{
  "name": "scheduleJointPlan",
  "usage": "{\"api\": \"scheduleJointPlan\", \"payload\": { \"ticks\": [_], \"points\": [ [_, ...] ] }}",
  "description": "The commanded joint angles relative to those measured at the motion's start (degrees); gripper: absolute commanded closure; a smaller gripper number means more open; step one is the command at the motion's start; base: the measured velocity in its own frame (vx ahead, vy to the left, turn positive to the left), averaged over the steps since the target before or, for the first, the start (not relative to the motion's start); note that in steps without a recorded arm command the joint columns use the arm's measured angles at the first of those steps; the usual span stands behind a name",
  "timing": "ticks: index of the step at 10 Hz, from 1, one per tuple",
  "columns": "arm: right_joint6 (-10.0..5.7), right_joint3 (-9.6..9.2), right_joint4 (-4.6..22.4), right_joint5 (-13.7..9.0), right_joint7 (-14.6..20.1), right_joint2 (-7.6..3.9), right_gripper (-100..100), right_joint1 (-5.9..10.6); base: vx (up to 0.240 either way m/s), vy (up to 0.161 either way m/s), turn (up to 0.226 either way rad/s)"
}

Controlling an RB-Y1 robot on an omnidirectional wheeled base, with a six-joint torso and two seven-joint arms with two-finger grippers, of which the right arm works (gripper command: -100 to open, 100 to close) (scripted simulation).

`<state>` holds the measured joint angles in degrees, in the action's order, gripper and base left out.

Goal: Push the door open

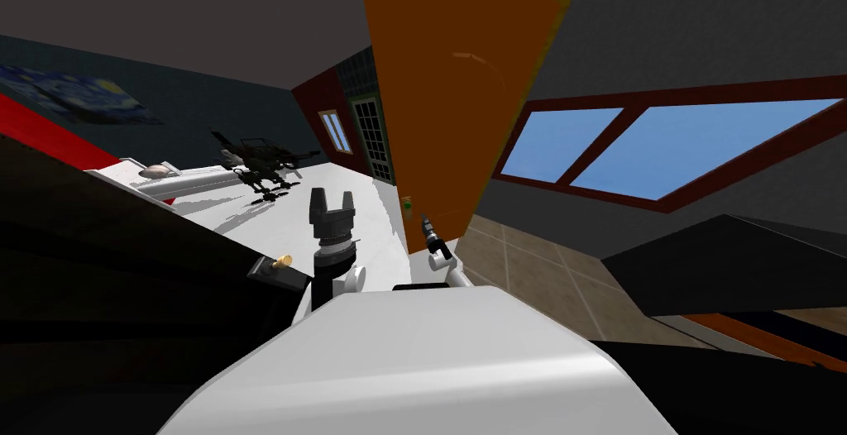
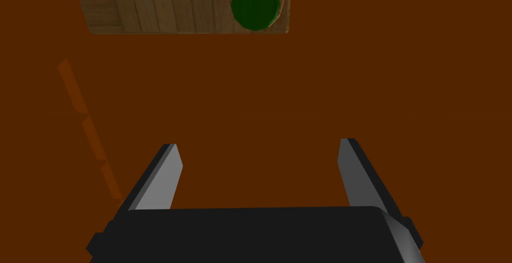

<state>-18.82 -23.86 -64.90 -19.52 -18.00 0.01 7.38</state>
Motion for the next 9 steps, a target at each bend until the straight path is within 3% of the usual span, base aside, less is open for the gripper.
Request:
{"api": "scheduleJointPlan", "payload": {
  "ticks": [1,3,5,8,9],
  "points": [
    [-0.05,0.38,0.28,0.14,-0.22,-0.79,-100,0.25,0.217,0.007,0.025],
    [-0.28,0.68,0.62,0.25,-0.23,-1.10,-100,0.49,0.233,0.088,0.020],
    [-0.51,0.98,0.97,0.35,-0.25,-0.57,-100,0.73,0.190,0.110,0.024],
    [-0.80,1.35,1.39,0.48,-0.27,1.33,-100,1.03,0.145,0.131,0.019],
    [-0.90,1.48,1.54,0.53,-0.28,2.48,-100,1.13,0.127,0.132,0.018]
  ]
}}
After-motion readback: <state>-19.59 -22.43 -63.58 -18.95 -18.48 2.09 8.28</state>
